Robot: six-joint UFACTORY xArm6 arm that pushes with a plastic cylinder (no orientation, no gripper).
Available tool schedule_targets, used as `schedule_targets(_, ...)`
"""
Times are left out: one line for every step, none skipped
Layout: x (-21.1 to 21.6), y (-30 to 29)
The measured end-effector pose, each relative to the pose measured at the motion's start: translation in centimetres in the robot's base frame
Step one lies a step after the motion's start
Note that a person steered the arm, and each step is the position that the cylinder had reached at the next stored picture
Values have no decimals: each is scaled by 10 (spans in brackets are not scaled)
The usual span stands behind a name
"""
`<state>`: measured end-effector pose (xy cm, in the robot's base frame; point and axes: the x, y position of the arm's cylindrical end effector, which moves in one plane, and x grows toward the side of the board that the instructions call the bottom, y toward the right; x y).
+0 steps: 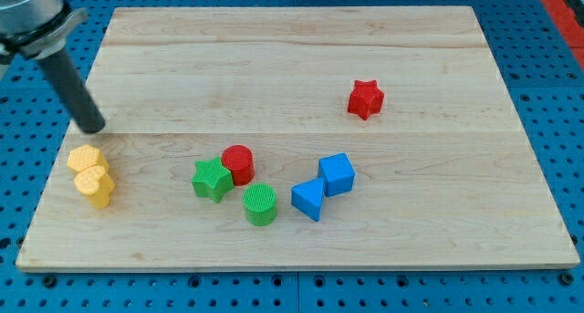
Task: Move the green star into the yellow hexagon
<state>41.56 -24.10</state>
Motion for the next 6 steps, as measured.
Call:
schedule_targets(-32,69)
schedule_targets(-33,139)
schedule_targets(-23,170)
schedule_targets(2,173)
schedule_targets(27,204)
schedule_targets(61,219)
